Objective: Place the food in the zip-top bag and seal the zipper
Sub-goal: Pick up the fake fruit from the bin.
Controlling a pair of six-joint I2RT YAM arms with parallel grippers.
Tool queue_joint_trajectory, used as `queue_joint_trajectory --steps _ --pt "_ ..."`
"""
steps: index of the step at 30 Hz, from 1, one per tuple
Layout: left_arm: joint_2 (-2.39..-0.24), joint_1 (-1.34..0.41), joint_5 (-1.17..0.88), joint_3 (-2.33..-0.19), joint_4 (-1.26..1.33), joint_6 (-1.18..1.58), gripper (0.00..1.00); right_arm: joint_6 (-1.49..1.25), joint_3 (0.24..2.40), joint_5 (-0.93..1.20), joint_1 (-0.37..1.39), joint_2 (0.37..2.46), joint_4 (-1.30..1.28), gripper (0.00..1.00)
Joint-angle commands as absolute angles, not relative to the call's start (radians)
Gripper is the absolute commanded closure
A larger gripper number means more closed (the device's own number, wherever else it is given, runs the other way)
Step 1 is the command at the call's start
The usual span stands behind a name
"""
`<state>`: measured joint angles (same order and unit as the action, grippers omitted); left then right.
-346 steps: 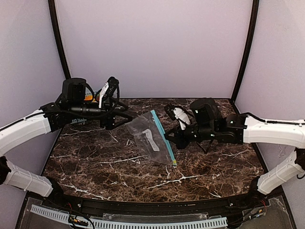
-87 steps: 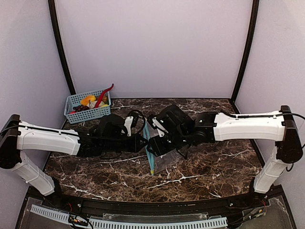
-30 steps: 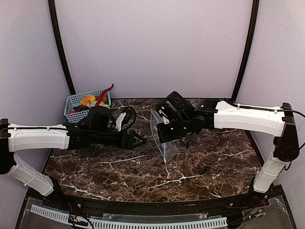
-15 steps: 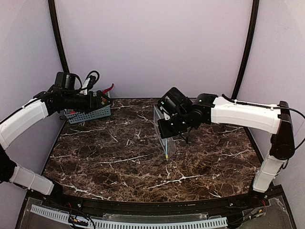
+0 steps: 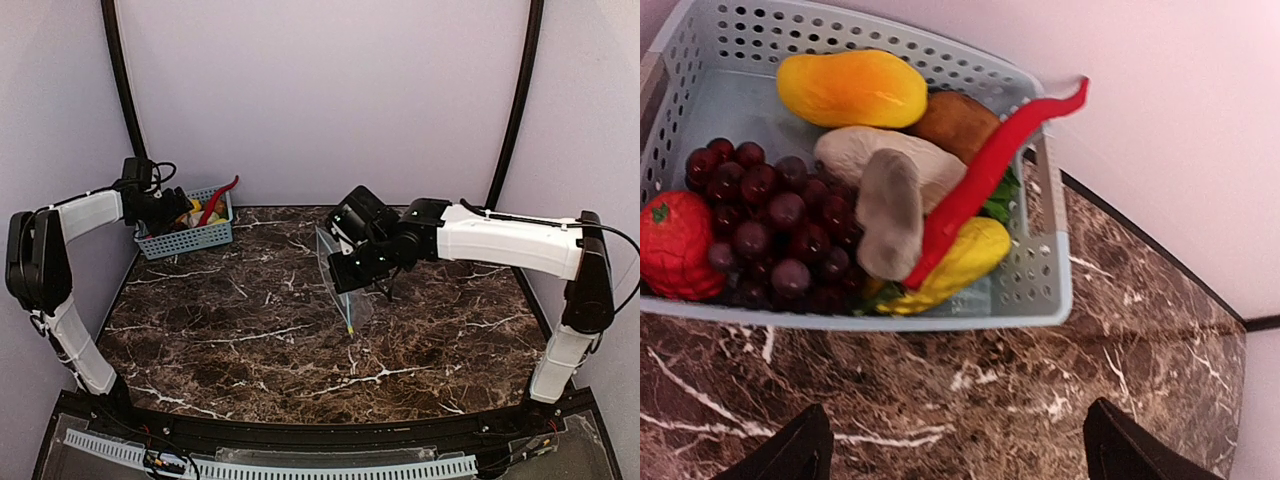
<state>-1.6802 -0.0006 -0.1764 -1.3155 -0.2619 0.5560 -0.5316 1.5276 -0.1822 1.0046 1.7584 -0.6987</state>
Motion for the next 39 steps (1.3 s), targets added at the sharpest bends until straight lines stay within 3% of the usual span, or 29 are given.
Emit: queue_joint_trajectory --steps 1,20,31,35,39 --pt "-1.781 0.044 -0.022 -1.414 -0.244 0.584 0.13 -0.505 1.550 -0.139 0.997 1.773 -0.650 1.00" --pt "-2.183 0.089 0.108 -1.732 -0.352 0.474 0.12 -0.491 1.574 -0.057 0.996 1.837 -0.615 1.00" --pt "-2.227 0.089 0.079 -1.733 -0.355 0.453 0.56 -0.503 1.562 -0.069 0.995 1.828 -0.617 1.00" --pt "-2.225 0.089 0.041 -1.744 -0.356 0.455 0.77 -0.507 1.554 -0.077 0.995 1.819 -0.617 1.00" --pt "-2.211 0.089 0.010 -1.760 -0.355 0.461 0.90 -0.507 1.554 -0.081 0.994 1.811 -0.617 1.00"
